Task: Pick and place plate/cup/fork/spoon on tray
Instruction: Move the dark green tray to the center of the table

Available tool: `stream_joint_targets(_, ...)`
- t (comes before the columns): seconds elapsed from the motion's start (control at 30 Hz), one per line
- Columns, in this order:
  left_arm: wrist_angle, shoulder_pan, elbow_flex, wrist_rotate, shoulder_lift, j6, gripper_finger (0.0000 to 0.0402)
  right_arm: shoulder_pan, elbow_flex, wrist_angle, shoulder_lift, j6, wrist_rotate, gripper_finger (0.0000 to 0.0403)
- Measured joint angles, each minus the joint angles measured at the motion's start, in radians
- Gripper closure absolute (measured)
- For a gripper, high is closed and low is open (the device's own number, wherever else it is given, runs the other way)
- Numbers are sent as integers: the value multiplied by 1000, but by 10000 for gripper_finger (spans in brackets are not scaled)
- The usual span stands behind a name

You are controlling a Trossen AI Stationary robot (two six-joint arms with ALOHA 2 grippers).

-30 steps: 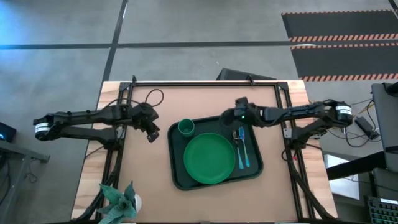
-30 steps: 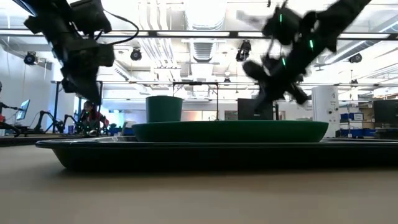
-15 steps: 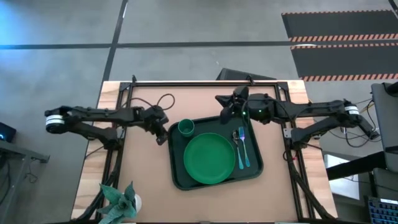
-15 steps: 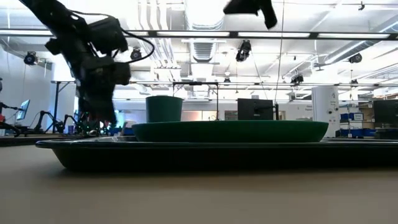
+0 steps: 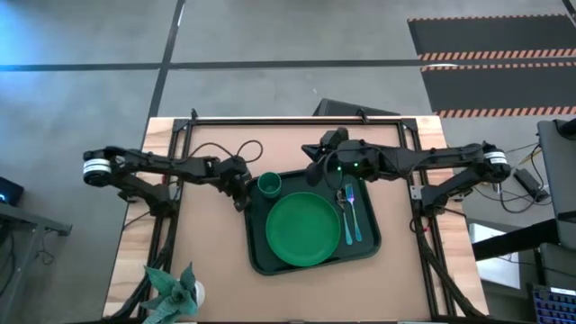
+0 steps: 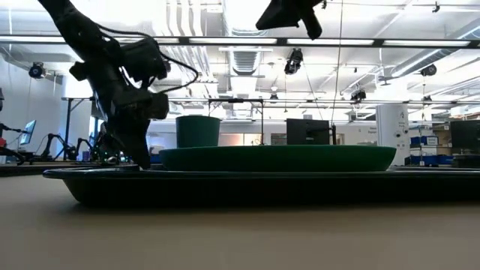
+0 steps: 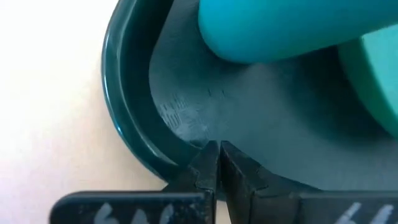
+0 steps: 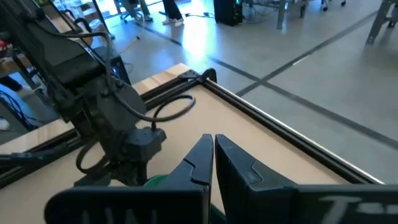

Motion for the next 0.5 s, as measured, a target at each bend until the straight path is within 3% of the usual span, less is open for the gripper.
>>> stream_joint_targets(0.5, 31, 68, 0, -70, 37, 60, 401, 0, 0, 2, -46, -5, -2, 394)
